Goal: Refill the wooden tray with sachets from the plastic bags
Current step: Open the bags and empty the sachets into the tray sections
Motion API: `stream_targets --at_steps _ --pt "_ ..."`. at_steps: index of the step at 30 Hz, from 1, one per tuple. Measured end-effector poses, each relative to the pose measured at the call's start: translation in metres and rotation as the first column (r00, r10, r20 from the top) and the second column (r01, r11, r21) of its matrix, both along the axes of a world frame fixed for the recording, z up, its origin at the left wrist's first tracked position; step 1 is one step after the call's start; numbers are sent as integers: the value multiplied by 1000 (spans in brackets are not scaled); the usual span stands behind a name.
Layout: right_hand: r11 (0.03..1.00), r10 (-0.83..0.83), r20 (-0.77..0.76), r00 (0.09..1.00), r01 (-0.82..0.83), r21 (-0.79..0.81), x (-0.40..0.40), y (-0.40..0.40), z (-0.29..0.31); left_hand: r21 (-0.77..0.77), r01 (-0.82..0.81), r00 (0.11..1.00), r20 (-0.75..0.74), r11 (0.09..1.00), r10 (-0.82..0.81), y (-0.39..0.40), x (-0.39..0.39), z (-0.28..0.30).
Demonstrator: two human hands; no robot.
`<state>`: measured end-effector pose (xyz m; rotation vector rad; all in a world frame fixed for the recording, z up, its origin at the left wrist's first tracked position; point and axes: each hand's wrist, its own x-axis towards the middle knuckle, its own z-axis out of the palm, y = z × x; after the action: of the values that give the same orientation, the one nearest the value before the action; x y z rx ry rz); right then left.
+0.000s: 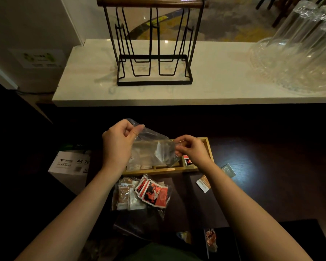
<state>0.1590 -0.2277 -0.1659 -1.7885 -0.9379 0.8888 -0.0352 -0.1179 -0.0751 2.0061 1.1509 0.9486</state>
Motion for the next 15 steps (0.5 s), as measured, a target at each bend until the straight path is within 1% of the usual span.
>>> stream_targets --at_steps 4,7,12,15 --pt "1000 9 3 1000 -9 -4 0 -3 -1 -13 7 1000 -13 1000 -7 -1 1 3" --pt "1000 -5 -27 1000 5 4 1 -4 -2 -40 0 1000 11 999 1 -1 2 5" --pt "1000 -11 -48 999 10 -9 -2 -6 -3 3 28 1000 -7 1000 -28 -7 4 8" --pt "1000 -12 -80 997 12 0 -4 -7 -4 -3 15 1000 -9 1000 -15 -6 4 9"
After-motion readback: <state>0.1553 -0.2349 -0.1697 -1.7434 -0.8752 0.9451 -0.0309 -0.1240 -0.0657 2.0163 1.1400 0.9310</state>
